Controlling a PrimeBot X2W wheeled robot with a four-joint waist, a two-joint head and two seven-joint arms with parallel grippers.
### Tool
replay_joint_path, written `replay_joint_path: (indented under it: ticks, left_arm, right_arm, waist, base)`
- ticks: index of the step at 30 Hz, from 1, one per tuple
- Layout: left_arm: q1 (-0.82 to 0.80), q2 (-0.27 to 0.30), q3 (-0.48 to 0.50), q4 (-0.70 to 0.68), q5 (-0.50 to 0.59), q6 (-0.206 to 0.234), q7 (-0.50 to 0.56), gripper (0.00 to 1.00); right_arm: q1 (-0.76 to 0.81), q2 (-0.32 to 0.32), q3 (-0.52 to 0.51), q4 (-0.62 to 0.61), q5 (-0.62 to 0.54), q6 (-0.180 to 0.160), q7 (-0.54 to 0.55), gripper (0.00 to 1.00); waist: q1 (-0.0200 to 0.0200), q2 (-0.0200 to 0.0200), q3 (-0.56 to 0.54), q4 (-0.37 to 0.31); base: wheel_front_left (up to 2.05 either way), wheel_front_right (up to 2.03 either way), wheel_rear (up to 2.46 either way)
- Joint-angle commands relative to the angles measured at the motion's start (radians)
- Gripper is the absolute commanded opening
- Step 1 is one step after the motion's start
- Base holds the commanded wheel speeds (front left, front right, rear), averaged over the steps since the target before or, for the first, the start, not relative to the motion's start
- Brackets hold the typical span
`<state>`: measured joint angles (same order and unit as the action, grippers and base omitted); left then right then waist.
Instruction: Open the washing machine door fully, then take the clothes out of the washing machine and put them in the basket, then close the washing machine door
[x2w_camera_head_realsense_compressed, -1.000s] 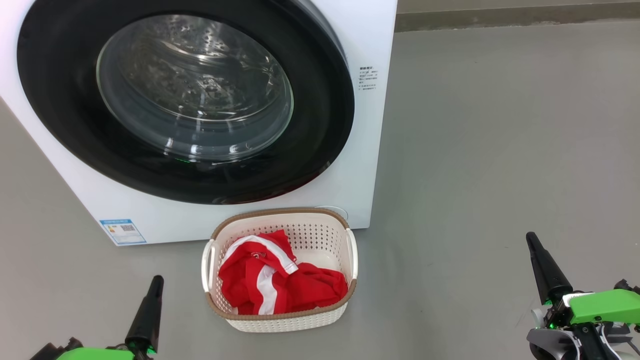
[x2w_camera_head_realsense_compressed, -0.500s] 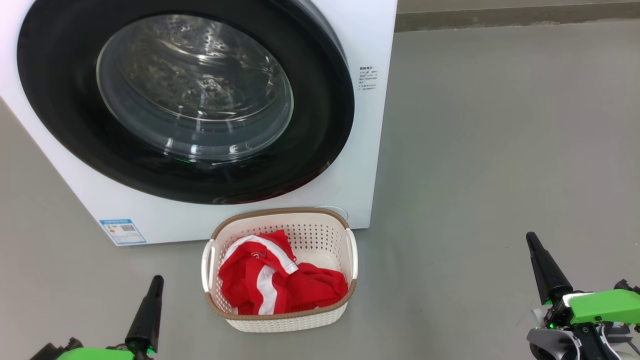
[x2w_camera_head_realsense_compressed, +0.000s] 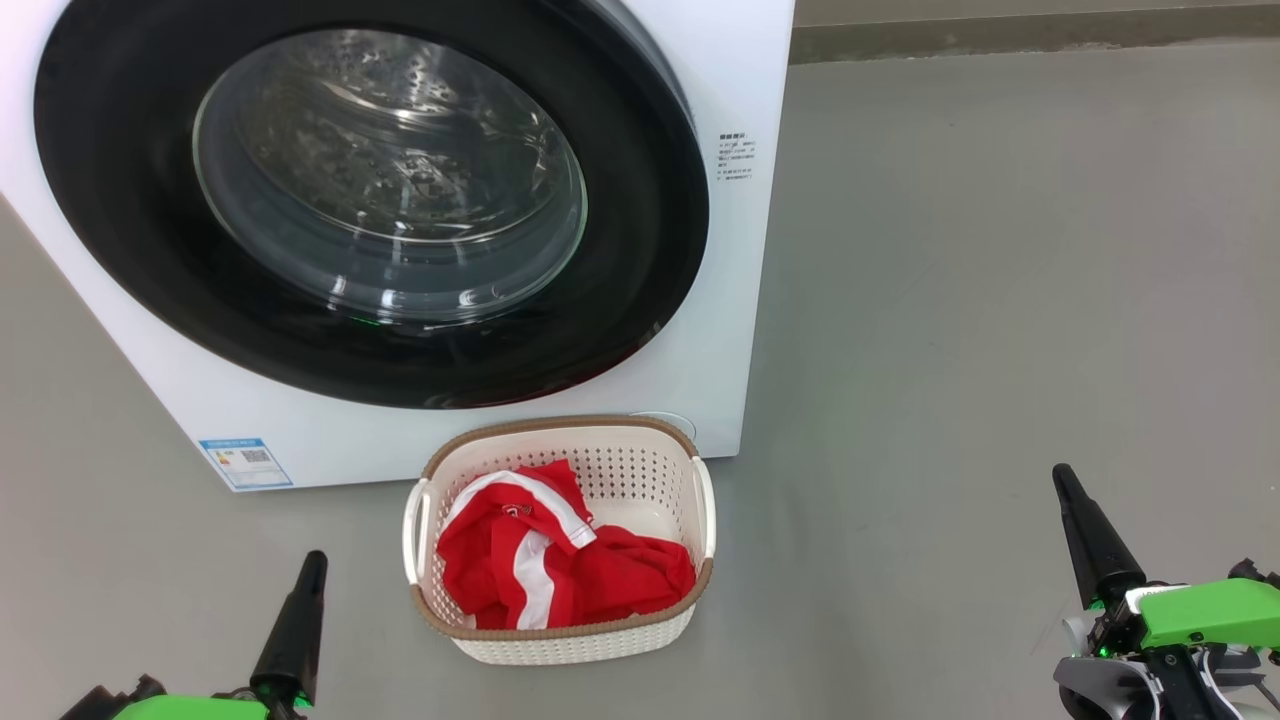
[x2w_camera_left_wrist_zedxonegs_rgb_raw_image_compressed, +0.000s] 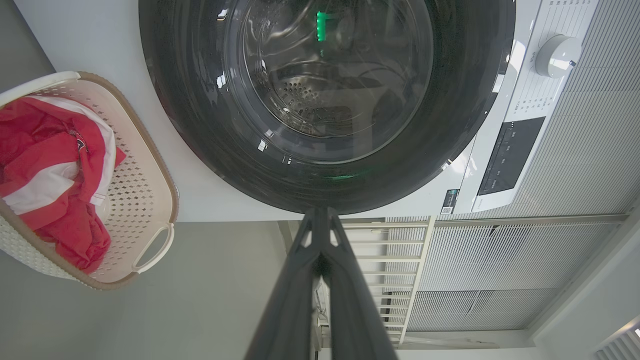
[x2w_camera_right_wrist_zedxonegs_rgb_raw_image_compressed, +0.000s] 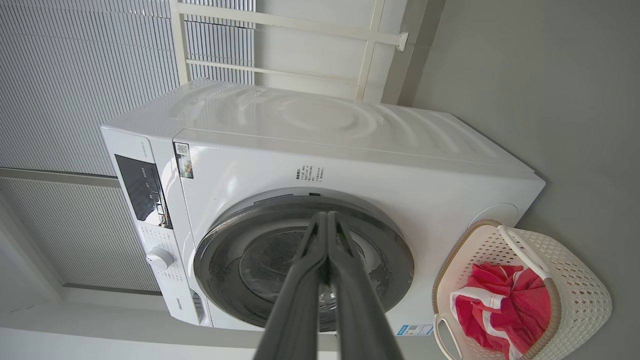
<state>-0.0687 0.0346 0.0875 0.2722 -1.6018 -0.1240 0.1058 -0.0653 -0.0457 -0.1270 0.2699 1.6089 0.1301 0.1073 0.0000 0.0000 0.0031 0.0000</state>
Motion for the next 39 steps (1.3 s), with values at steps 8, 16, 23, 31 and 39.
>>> replay_joint_path:
  ticks: [8,16,23,31,39]
  left_arm:
    - [-0.039,0.016,0.026,-0.027,-0.007,-0.007,0.008,0.00]
    - [-0.039,0.016,0.026,-0.027,-0.007,-0.007,0.007,0.00]
    - [-0.039,0.016,0.026,-0.027,-0.007,-0.007,0.007,0.00]
    - [-0.039,0.016,0.026,-0.027,-0.007,-0.007,0.007,0.00]
    - [-0.039,0.016,0.026,-0.027,-0.007,-0.007,0.007,0.00]
  right_arm:
    - [-0.043,-0.005,0.013,-0.025,0.000,0.001,0.006,0.00]
    - [-0.043,-0.005,0.013,-0.025,0.000,0.001,0.006,0.00]
    - [-0.043,-0.005,0.013,-0.025,0.000,0.001,0.006,0.00]
    - [-0.043,-0.005,0.013,-0.025,0.000,0.001,0.006,0.00]
    - [-0.043,-0.005,0.013,-0.025,-0.001,0.001,0.006,0.00]
  waist:
    - [0.0000,0.0000,0.000,0.000]
    - [0.0000,0.0000,0.000,0.000]
    - [0.0000,0.0000,0.000,0.000]
    - [0.0000,0.0000,0.000,0.000]
    - [0.0000,0.0000,0.000,0.000]
  base:
    - [0.00,0.00,0.00]
    - [0.00,0.00,0.00]
    - [0.00,0.00,0.00]
    - [0.00,0.00,0.00]
    - [0.00,0.00,0.00]
